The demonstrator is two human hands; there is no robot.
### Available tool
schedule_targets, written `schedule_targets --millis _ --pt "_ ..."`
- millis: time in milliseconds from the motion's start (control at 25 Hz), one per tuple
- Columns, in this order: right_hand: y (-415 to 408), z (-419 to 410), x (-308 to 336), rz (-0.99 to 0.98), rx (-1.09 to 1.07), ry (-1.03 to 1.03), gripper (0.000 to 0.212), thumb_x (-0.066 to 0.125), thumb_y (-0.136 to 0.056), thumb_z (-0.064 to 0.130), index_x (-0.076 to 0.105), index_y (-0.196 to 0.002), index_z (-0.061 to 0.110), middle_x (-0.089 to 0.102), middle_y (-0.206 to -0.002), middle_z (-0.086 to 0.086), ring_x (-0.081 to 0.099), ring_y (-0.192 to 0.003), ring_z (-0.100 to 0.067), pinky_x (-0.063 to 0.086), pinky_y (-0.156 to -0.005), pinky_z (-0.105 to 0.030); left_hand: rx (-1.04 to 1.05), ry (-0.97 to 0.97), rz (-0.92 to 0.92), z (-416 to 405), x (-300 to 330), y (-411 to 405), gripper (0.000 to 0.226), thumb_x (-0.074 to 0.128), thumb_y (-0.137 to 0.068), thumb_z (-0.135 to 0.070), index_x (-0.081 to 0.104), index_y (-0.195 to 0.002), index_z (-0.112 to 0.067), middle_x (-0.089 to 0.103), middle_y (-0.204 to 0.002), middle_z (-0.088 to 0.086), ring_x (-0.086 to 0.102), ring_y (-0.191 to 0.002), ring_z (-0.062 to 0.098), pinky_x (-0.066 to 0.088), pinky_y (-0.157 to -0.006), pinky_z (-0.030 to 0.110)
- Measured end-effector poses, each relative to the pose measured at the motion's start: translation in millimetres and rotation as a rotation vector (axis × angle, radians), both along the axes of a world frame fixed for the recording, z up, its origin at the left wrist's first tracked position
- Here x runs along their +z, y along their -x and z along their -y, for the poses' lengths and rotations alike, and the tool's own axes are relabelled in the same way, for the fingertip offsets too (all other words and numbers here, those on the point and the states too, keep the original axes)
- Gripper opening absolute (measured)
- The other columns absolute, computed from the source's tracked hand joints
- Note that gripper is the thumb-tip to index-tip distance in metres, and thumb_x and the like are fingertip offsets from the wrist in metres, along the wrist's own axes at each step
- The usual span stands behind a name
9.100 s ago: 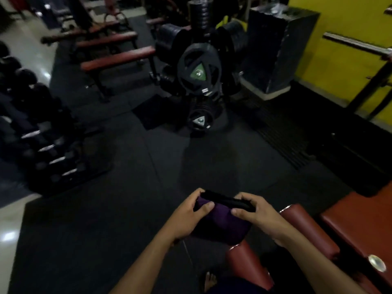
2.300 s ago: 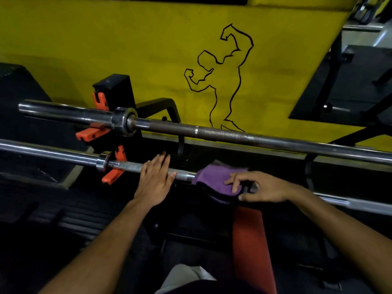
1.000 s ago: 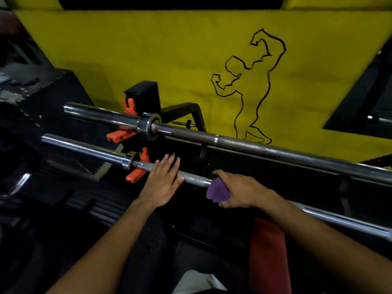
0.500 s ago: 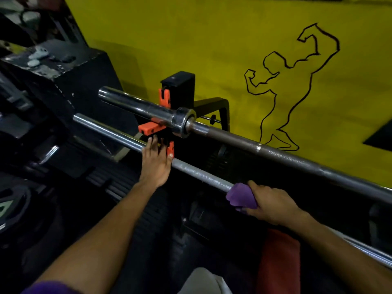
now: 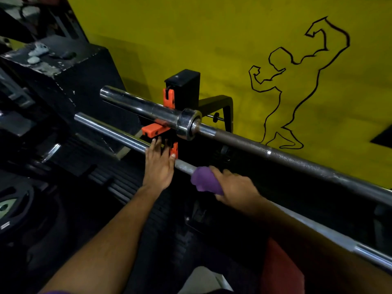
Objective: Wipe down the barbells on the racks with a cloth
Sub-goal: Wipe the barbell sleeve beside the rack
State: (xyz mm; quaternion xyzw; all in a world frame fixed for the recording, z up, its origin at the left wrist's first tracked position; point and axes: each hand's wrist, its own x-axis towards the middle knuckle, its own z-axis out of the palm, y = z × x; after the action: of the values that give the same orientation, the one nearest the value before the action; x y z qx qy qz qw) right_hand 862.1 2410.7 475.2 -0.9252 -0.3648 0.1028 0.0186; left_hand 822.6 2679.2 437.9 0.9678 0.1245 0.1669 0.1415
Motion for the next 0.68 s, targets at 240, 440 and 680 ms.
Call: schedule_targets --millis 240,440,680 --pt "12.5 86.5 5.6 -0.051 -0.101 0.075 0.086 0.060 -0.083 0.065 0.016 -0.151 0.036 0.054 -0.137 0.007 0.064 -0.114 -0.018 0.055 -0.088 -0.036 0.020 0.182 0.073 -0.5 -3.2 -1.5 0.051 0.036 -0.108 -0.024 0.035 -0.153 -0.001 0.034 -0.158 0.022 0.017 -0.153 0.031 0.017 -0.122 0.056" --pt "-2.6 -40.7 -1.5 -0.010 -0.010 0.028 0.074 0.067 -0.082 0.047 0.030 -0.142 0.022 0.059 -0.126 -0.006 0.068 -0.102 -0.030 0.052 -0.079 -0.038 0.002 0.167 -0.009 -4.3 -2.8 0.4 0.055 0.027 -0.108 -0.033 0.030 -0.156 -0.005 0.027 -0.163 0.018 0.013 -0.154 0.028 0.013 -0.123 0.054" --pt "-2.2 -55.0 -0.5 0.036 -0.006 -0.033 0.089 0.072 -0.083 0.044 0.022 -0.153 0.022 0.054 -0.131 -0.009 0.064 -0.108 -0.031 0.051 -0.081 -0.039 -0.062 0.183 -0.008 -12.2 -0.9 2.4 0.054 0.030 -0.110 -0.031 0.024 -0.159 -0.008 0.020 -0.165 0.017 0.009 -0.154 0.030 0.014 -0.122 0.057"
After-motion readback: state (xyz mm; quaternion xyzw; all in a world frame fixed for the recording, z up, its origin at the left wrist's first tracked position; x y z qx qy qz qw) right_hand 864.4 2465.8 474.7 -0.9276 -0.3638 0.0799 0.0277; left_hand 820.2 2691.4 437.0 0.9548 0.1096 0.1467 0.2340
